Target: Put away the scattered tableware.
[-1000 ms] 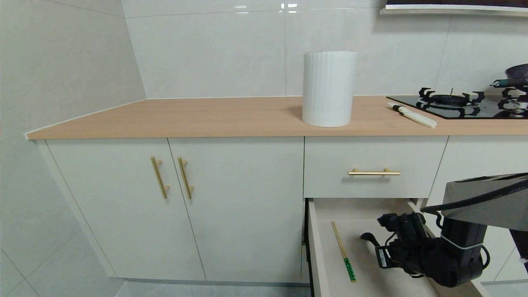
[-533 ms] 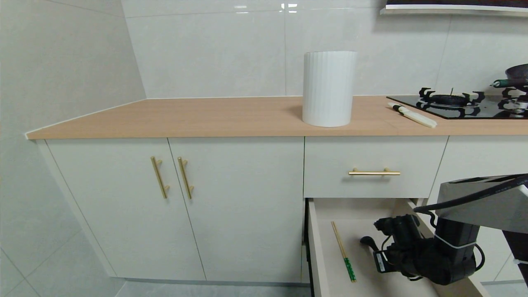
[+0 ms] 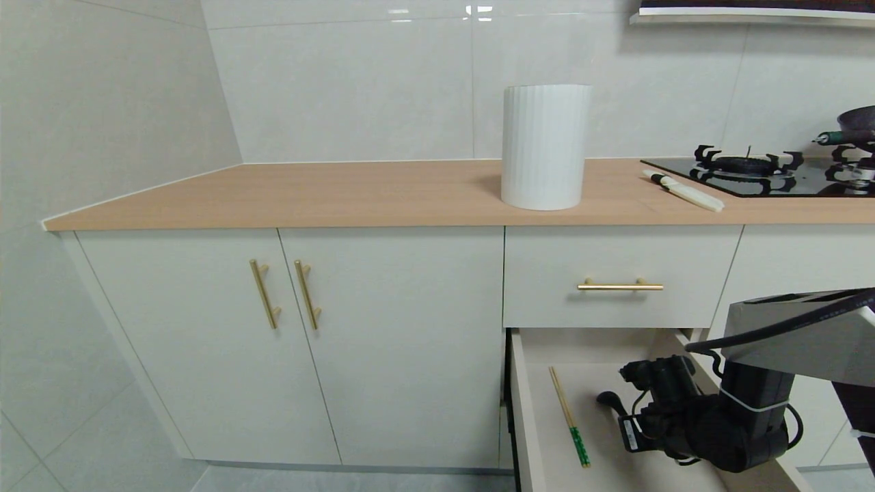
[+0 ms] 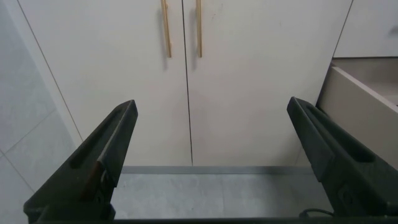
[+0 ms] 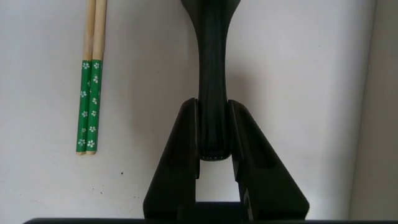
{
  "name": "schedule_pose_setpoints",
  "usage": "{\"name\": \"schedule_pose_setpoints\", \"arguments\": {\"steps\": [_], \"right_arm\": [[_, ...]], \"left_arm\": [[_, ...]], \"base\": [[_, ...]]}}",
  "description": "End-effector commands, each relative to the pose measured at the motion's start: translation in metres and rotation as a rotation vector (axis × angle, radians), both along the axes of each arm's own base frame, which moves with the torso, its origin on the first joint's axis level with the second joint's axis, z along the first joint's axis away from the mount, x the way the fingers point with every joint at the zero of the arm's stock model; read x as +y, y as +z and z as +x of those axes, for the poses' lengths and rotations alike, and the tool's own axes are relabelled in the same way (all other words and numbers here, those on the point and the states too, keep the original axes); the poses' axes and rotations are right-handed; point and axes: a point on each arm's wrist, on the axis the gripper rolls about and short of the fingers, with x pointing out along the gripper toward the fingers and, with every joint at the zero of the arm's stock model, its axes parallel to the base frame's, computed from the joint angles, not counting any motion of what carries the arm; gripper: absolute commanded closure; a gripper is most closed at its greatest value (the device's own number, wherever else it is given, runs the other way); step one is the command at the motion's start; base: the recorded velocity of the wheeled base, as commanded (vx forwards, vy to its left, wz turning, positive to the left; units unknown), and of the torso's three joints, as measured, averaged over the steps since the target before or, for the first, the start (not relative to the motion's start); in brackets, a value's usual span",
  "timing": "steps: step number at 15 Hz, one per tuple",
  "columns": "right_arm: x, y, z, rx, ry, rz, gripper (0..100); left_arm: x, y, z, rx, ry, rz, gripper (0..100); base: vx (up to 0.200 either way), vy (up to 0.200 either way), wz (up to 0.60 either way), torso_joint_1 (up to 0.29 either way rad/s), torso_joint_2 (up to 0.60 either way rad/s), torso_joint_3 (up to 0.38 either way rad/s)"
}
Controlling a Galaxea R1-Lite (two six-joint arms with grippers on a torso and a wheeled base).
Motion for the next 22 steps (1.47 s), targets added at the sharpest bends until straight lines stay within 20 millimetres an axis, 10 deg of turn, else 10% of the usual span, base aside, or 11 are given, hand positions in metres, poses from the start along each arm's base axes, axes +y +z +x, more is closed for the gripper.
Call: {"name": "schedule_pose_setpoints", "arguments": {"steps": [1, 2, 3, 13, 22], "right_arm": [[0.000, 0.000, 0.000, -0.001, 0.000, 0.001, 100], [0.000, 0.000, 0.000, -0.001, 0.000, 0.001, 100], [0.000, 0.000, 0.000, -0.001, 0.000, 0.001, 0], [0.000, 0.002, -0.002, -0.004, -0.004, 0.003, 0], [0.004, 0.152, -0.057, -0.147, 0.051, 0.091, 0]], "left_arm": [[0.000, 0.000, 0.000, 0.000, 0.000, 0.000, 0], [0.000, 0.000, 0.000, 0.000, 0.000, 0.000, 0], [0.000, 0.000, 0.000, 0.000, 0.000, 0.000, 0], [0.000, 0.000, 0.000, 0.000, 0.000, 0.000, 0], [0.000, 0.000, 0.000, 0.000, 0.000, 0.000, 0]], "base": [[0.000, 0.000, 0.00, 0.000, 0.00, 0.000], [0.000, 0.000, 0.00, 0.000, 0.00, 0.000], [0.000, 0.000, 0.00, 0.000, 0.00, 0.000], [0.000, 0.000, 0.00, 0.000, 0.00, 0.000], [-0.067, 0.000, 0.00, 0.001, 0.00, 0.001]]}}
